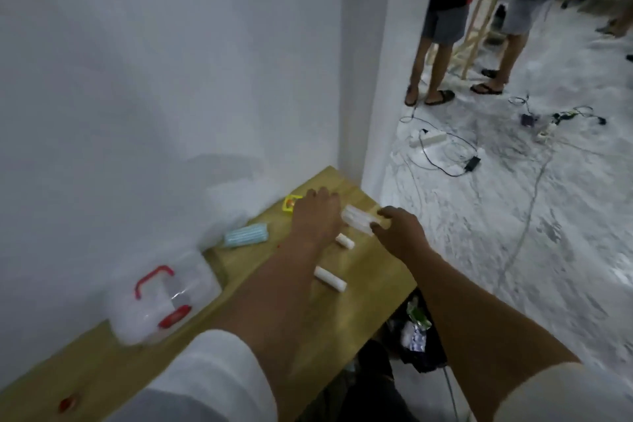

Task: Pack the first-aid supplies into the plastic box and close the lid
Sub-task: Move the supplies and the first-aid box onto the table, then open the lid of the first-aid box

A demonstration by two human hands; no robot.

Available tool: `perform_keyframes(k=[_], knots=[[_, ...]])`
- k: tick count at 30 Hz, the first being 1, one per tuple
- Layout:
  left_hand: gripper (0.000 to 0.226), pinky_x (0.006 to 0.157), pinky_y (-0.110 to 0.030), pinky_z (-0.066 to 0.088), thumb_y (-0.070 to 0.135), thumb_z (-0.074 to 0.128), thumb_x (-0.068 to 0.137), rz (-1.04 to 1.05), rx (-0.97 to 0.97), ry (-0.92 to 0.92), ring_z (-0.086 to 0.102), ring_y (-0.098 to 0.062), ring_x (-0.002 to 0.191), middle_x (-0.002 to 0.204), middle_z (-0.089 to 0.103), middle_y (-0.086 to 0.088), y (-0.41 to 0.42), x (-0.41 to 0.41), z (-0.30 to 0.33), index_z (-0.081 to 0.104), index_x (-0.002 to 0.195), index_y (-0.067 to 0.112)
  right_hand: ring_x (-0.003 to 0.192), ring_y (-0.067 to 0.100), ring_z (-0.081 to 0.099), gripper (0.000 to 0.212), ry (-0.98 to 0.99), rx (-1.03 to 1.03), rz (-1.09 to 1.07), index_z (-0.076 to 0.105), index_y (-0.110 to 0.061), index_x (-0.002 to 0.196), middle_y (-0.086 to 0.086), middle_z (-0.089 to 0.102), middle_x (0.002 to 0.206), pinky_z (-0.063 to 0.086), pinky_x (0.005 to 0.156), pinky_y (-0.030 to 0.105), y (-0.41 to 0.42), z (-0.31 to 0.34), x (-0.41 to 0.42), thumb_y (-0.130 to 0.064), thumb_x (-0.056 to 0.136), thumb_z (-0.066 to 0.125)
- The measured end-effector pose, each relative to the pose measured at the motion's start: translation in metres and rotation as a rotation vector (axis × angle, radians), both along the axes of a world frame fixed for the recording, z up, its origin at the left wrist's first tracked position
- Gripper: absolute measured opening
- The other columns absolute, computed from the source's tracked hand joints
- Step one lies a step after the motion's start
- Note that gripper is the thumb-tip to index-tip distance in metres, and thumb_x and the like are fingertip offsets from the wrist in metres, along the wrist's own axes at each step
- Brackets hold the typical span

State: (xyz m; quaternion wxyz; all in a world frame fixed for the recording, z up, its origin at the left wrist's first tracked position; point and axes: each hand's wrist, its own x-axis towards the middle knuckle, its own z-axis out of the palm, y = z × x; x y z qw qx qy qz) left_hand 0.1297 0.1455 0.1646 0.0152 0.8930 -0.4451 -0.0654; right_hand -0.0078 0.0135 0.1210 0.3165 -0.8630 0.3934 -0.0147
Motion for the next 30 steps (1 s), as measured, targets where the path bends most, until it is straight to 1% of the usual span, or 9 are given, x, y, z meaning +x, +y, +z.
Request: perform_keyframes(k=[6, 10, 13, 16, 19, 24, 26, 28, 30], knots=[[0.037, 0.083, -0.039, 0.046, 0.032, 0.053, 0.098, 0.334, -0.051, -0.053, 0.055, -0.029, 0.116, 0.127, 0.057, -0.006, 0.127, 0.054, 0.023, 0.060, 0.131, 0.016, 0.118, 0.030, 0.064, 0.041, -0.099, -0.065, 0.258, 0.070, -0.016, 0.128, 0.008, 0.069, 0.129, 0.049, 0.099, 0.037, 0.079, 0.042, 0.094, -0.035, 0.092, 0.070], [0.047, 0.090, -0.043, 0.051, 0.044, 0.055, 0.098, 0.557, -0.077, -0.013, 0.056, -0.029, 0.120, 0.131, 0.059, -0.007, 0.217, 0.073, 0.019, 0.061, 0.136, 0.018, 0.120, 0.027, 0.064, 0.041, -0.119, -0.038, 0.445, 0.070, -0.013, 0.127, 0.009, 0.071, 0.128, 0.047, 0.102, 0.034, 0.146, 0.045, 0.146, -0.034, 0.092, 0.071], [0.051, 0.094, -0.046, 0.051, 0.045, 0.057, 0.098, 0.732, -0.162, -0.003, 0.053, -0.031, 0.127, 0.138, 0.056, -0.008, 0.282, 0.083, -0.016, 0.059, 0.142, 0.019, 0.122, 0.026, 0.063, 0.048, -0.035, 0.058, 0.562, 0.066, -0.012, 0.134, 0.010, 0.068, 0.133, 0.046, 0.101, 0.031, 0.203, 0.022, 0.179, -0.036, 0.093, 0.072], [0.058, 0.097, -0.050, 0.051, 0.047, 0.059, 0.098, 0.854, -0.230, 0.023, 0.050, -0.035, 0.132, 0.147, 0.051, -0.010, 0.335, 0.086, -0.067, 0.053, 0.148, 0.018, 0.136, 0.028, 0.054, 0.065, -0.015, 0.194, 0.603, 0.052, -0.010, 0.148, 0.013, 0.056, 0.149, 0.041, 0.109, 0.032, 0.255, -0.023, 0.202, -0.040, 0.094, 0.070], [0.065, 0.098, -0.052, 0.051, 0.056, 0.058, 0.098, 0.923, -0.346, 0.012, 0.050, -0.039, 0.133, 0.154, 0.047, -0.012, 0.367, 0.085, -0.120, 0.053, 0.149, 0.017, 0.141, 0.030, 0.048, 0.074, -0.063, 0.271, 0.555, 0.040, -0.008, 0.156, 0.015, 0.050, 0.154, 0.038, 0.112, 0.033, 0.288, -0.069, 0.211, -0.043, 0.096, 0.068], [0.063, 0.107, -0.037, 0.042, 0.054, 0.060, 0.099, 0.959, -0.773, -0.002, 0.052, -0.026, 0.136, 0.157, 0.046, -0.005, 0.374, 0.069, -0.175, 0.052, 0.151, 0.019, 0.146, 0.031, 0.044, 0.073, -0.272, 0.280, 0.456, 0.042, -0.001, 0.153, 0.017, 0.044, 0.159, 0.034, 0.116, 0.033, 0.303, -0.111, 0.203, -0.039, 0.097, 0.068], [0.065, 0.111, -0.036, 0.037, 0.056, 0.058, 0.099, 0.938, -0.809, -0.017, 0.046, -0.024, 0.142, 0.160, 0.045, -0.003, 0.374, 0.055, -0.179, 0.051, 0.153, 0.021, 0.144, 0.035, 0.046, 0.074, -0.293, 0.263, 0.463, 0.042, 0.004, 0.152, 0.020, 0.045, 0.157, 0.040, 0.116, 0.038, 0.304, -0.114, 0.189, -0.040, 0.097, 0.067], [0.066, 0.115, -0.036, 0.034, 0.057, 0.058, 0.099, 0.917, -0.802, -0.010, 0.042, -0.023, 0.146, 0.161, 0.044, -0.004, 0.375, 0.037, -0.176, 0.050, 0.154, 0.021, 0.133, 0.039, 0.055, 0.069, -0.308, 0.296, 0.439, 0.049, 0.005, 0.144, 0.022, 0.057, 0.142, 0.051, 0.105, 0.045, 0.304, -0.111, 0.173, -0.040, 0.096, 0.068], [0.067, 0.117, -0.036, 0.033, 0.057, 0.058, 0.099, 0.907, -0.803, -0.002, 0.041, -0.023, 0.147, 0.161, 0.044, -0.004, 0.377, 0.007, -0.173, 0.050, 0.154, 0.020, 0.127, 0.039, 0.059, 0.065, -0.314, 0.282, 0.437, 0.053, 0.007, 0.139, 0.022, 0.062, 0.133, 0.053, 0.100, 0.043, 0.306, -0.111, 0.146, -0.040, 0.097, 0.067]])
